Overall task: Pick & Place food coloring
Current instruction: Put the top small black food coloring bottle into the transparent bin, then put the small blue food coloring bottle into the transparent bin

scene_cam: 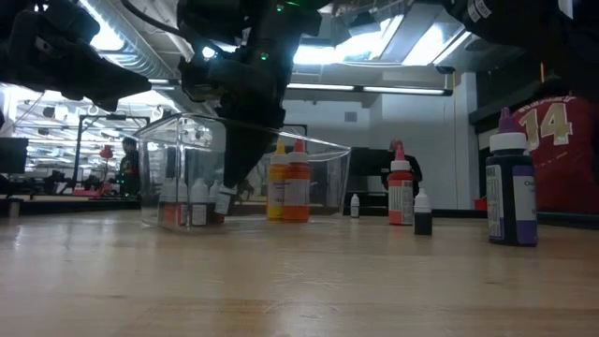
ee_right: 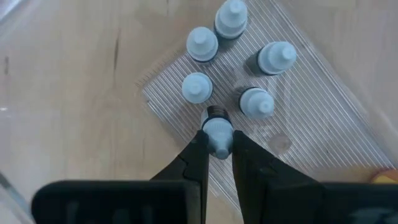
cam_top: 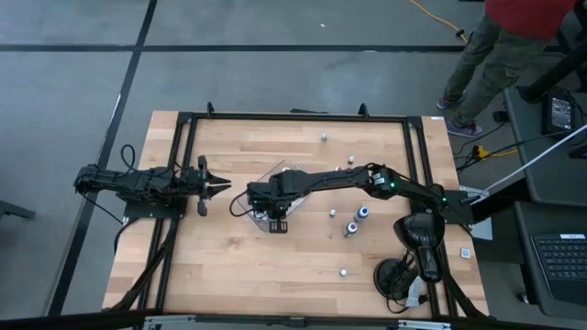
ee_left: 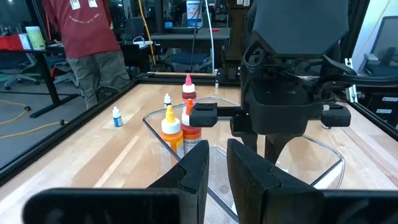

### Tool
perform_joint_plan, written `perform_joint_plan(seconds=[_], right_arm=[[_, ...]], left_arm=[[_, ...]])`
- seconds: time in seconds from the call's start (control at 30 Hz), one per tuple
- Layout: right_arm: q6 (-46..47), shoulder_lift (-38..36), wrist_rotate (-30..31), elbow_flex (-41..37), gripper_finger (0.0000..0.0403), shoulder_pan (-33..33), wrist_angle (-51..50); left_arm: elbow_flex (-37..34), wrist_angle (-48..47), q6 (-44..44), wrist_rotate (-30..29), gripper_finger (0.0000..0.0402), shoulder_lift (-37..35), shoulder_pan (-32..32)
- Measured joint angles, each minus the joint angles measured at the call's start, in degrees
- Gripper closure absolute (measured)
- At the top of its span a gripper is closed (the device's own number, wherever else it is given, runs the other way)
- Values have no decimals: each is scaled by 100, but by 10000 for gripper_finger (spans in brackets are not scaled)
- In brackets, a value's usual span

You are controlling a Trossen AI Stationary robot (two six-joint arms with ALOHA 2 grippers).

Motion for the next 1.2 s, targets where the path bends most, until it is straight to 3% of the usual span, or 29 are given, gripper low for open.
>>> perform_joint_plan(seconds=[0.37, 0.87, 1.03, 1.2], right_arm=[[-154, 0, 0, 0, 291, 0, 4], [-288, -85, 109, 216, 287, -51, -335], [-60, -315, 391, 219, 286, -121, -417], [168, -490, 453, 229, 261, -277, -416]], left_arm=[[0, 0, -1, 0, 343, 0, 0], [0, 0, 0, 0, 346, 0, 0], [0, 1, 0, -1, 343, 0, 0], [0, 0, 0, 0, 347, 0, -1]])
